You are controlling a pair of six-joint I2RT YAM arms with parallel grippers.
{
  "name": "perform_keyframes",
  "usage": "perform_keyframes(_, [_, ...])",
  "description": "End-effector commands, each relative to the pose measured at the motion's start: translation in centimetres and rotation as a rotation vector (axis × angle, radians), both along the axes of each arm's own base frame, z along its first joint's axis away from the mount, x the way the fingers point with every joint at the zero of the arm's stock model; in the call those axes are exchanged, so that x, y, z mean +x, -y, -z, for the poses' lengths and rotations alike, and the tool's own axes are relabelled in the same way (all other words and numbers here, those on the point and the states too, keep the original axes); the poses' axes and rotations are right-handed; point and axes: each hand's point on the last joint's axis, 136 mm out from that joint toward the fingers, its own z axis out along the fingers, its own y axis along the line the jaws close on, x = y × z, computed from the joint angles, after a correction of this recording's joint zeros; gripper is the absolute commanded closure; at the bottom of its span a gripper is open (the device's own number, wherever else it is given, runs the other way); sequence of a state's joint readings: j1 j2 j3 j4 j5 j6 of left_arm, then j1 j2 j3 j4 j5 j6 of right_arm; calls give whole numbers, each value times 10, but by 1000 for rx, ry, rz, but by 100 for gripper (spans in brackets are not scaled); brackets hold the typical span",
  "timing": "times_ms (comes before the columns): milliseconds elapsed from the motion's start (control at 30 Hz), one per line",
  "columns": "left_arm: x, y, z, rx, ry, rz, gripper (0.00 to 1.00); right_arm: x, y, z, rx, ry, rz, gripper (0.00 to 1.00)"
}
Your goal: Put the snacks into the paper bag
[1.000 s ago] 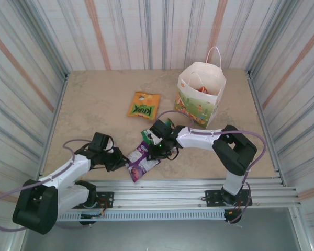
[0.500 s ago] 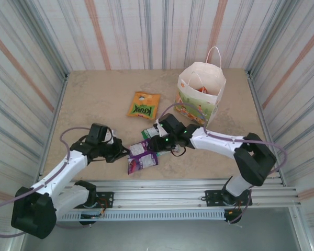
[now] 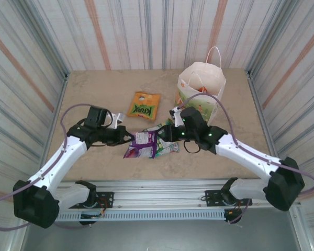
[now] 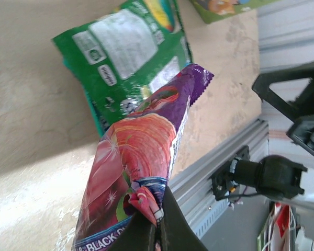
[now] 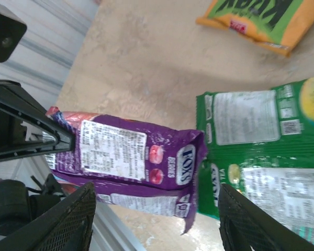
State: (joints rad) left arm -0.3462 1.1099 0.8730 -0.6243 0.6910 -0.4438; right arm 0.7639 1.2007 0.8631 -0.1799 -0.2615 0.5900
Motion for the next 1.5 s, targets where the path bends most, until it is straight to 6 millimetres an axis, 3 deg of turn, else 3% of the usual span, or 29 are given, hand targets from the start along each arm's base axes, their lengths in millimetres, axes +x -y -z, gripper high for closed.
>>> perform_keyframes(0, [-4, 17, -39, -110, 114, 148, 100, -2, 16, -4, -24, 97, -21, 36])
perform_keyframes(167, [-4, 34, -79, -229, 207, 238, 100, -9, 35, -18, 19, 220, -47, 34])
perform_keyframes(200, [-4, 36, -85, -244, 220, 253, 100, -11, 40, -30, 41, 273, -50, 33])
perform_keyframes(367, [-6, 47, -113, -324, 271, 328, 100, -21, 57, -52, 86, 451, -59, 33])
perform_keyframes(600, [-12, 63, -147, -429, 350, 423, 100, -34, 69, -58, 144, 510, -88, 32])
perform_keyframes(1167, [-10, 76, -175, -506, 424, 488, 100, -37, 58, -101, 363, 537, -235, 26])
perform_keyframes(1333, [-5, 78, -176, -508, 426, 483, 100, -46, 51, -112, 410, 567, -321, 30])
perform_keyframes(1467, [-1, 80, -174, -508, 429, 477, 100, -52, 49, -116, 429, 602, -366, 39])
